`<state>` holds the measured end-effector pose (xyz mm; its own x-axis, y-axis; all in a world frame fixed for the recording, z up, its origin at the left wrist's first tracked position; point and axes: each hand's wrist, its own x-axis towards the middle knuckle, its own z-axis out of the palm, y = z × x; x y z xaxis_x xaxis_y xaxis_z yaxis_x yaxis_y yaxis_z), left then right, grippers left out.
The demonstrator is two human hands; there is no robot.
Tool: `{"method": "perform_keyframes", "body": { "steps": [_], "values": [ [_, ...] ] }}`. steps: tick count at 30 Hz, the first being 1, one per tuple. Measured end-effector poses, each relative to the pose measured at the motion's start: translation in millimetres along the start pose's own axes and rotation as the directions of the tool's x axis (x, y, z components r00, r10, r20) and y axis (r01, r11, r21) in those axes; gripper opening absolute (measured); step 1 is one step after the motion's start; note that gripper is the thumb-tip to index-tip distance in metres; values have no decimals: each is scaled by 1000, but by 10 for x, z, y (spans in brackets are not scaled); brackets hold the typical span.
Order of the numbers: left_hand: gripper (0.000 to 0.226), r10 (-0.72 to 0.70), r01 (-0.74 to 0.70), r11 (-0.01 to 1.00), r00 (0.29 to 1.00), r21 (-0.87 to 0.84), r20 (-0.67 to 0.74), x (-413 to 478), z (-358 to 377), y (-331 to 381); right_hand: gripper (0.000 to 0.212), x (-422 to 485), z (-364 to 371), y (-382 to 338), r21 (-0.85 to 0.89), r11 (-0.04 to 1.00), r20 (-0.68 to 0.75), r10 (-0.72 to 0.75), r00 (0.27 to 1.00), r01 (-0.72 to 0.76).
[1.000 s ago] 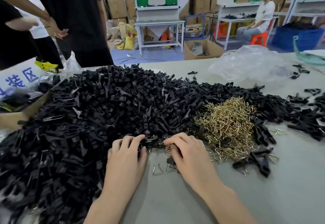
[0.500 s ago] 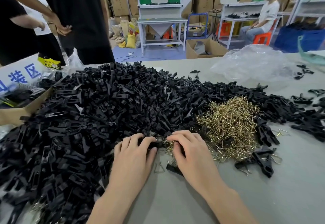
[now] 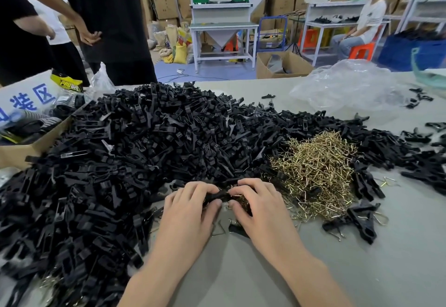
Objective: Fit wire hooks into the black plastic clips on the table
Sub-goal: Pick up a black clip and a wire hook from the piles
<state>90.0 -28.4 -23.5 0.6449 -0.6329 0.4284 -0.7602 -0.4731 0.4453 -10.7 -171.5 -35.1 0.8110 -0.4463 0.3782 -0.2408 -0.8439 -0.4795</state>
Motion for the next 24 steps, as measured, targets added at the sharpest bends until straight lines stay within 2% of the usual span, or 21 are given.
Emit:
{"method": "perform_keyframes", "body": {
  "steps": [4, 9, 11, 16, 20, 24],
  "values": [
    [19, -35, 32, 998, 998, -56, -46, -15, -14, -4, 20, 1, 11, 7, 14, 1000, 7, 9, 1000, -9],
    [55, -120, 116, 978, 993, -176, -18, -1, -9, -66, 15, -3, 10, 13, 5, 1000, -3, -26, 1000, 26],
    [60, -143, 131, 967, 989, -217, -41, 1, 0, -98, 13, -3, 8, 11, 16, 999, -9, -34, 999, 34],
    [49, -159, 123, 960, 979, -250, -126, 4, 18, -135, 26, 4, 17, 9, 3, 998, 17, -67, 998, 67],
    [41, -199, 155, 935, 974, -318, -110, -3, 16, -86, 27, 5, 5, -3, 10, 998, 39, -65, 997, 65],
    [30, -236, 147, 843, 966, -517, -110, 224, -17, 358, 26, 26, -31, 0, 25, 998, 89, -65, 994, 63]
  ]
}}
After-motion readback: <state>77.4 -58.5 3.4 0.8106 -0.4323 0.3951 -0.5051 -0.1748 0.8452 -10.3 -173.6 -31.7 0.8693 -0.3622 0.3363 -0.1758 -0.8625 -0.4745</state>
